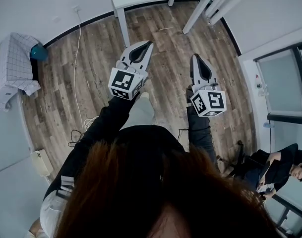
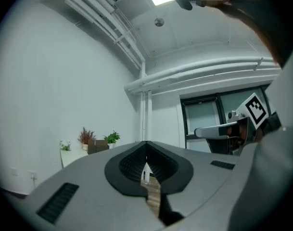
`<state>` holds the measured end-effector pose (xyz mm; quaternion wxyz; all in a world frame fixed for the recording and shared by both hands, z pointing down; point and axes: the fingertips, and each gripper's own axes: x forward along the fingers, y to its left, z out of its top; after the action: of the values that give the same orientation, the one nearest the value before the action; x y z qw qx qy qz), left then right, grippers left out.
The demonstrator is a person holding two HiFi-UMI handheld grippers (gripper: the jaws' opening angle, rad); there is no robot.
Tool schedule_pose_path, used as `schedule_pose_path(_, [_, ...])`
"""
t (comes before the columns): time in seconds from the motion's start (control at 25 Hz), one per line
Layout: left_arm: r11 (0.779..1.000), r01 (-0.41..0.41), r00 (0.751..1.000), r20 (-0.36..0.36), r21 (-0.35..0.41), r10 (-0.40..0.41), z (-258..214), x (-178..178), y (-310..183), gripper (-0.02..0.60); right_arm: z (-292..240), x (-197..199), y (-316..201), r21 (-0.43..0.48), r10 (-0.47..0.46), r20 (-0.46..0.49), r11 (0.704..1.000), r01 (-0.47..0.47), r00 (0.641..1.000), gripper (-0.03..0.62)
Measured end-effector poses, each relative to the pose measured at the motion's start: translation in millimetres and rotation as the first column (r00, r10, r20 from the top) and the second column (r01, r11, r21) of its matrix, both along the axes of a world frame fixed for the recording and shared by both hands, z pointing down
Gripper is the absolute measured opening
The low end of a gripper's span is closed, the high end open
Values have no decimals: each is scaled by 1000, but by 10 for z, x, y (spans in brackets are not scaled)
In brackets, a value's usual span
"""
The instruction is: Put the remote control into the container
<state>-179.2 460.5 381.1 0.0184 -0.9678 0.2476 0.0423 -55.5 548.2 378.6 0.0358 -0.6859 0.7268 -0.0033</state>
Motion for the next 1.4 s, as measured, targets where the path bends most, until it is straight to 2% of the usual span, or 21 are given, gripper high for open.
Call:
schedule_pose_path(0.48, [999,-18,1000,5,-45,19,53,616,-1142,9,-85,506,-1186,-14,-18,-2,1000,18,1000,18])
schedule_pose_path(0.76, [997,-10,1000,-6,-77,10,105,698,-1748,9,-122,630,-1795,-39,-30,-16,999,29,999,18])
schedule_pose_path(1.4, [992,84,996,26,-93,-82,241,664,-2414,9,66,818,-2607,-45,-91,50,995,93,995,18])
